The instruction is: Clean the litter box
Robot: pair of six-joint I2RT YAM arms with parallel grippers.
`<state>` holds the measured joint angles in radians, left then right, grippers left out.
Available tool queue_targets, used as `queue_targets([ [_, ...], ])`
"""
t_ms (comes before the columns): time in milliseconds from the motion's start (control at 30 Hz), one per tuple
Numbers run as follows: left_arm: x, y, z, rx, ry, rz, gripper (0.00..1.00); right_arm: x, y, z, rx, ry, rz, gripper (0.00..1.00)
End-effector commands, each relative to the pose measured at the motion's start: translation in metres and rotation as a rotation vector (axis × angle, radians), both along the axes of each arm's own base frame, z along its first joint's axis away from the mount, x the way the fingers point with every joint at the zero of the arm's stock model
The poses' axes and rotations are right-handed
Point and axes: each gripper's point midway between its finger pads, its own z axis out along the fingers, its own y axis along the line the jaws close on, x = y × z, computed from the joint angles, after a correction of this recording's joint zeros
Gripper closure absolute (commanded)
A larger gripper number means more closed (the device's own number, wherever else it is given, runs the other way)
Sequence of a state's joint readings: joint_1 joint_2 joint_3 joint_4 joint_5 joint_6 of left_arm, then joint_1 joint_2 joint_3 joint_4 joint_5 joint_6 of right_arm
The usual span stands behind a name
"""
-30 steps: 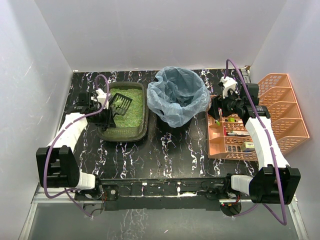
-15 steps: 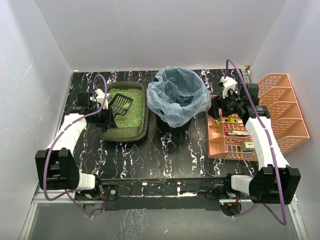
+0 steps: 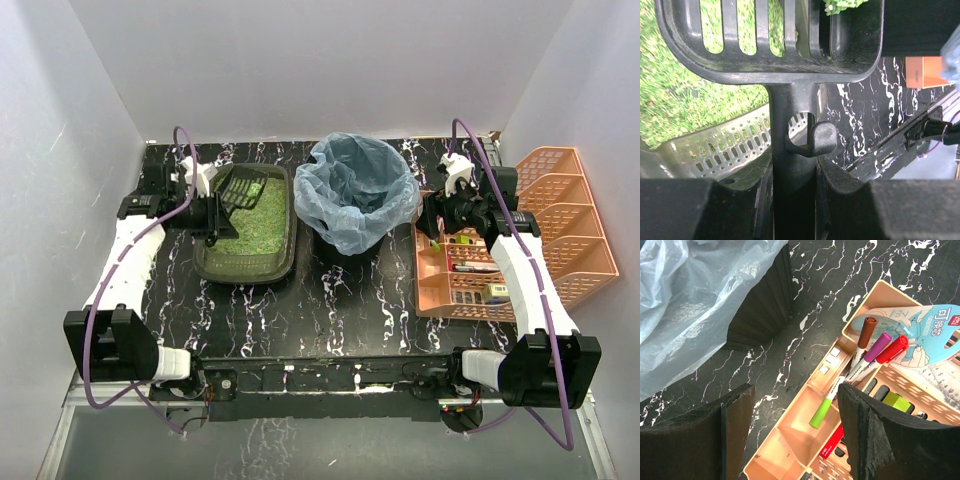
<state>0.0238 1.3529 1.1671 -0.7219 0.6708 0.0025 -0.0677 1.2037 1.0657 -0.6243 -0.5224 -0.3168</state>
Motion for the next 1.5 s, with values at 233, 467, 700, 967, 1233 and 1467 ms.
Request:
queue_targets([
  [233,0.02,0.003,0.066,0.092,-0.064,0.026,1.0,0.015,0.0,0.03,-0.01,-0.102,0.023,0.27],
  [467,0.039,-0.012,0.093,0.103,-0.101,0.014,1.0,0.015,-0.003,0.034,-0.024,-0.105,0.014,0.27],
  [700,0.057,-0.039,0.115,0.126,-0.139,-0.039,1.0,0.015,-0.004,0.035,-0.029,-0.101,0.002,0.27],
  [967,0.064,-0.073,0.131,0.177,-0.204,-0.107,1.0,0.014,-0.009,0.033,-0.046,-0.089,-0.018,0.27],
  [1233,0.053,-0.108,0.136,0.231,-0.27,-0.192,1.0,0.012,-0.012,0.029,-0.057,-0.079,-0.035,0.27],
  [1467,0.049,-0.133,0.129,0.333,-0.329,-0.262,1.0,0.009,-0.014,0.026,-0.066,-0.075,-0.044,0.27],
])
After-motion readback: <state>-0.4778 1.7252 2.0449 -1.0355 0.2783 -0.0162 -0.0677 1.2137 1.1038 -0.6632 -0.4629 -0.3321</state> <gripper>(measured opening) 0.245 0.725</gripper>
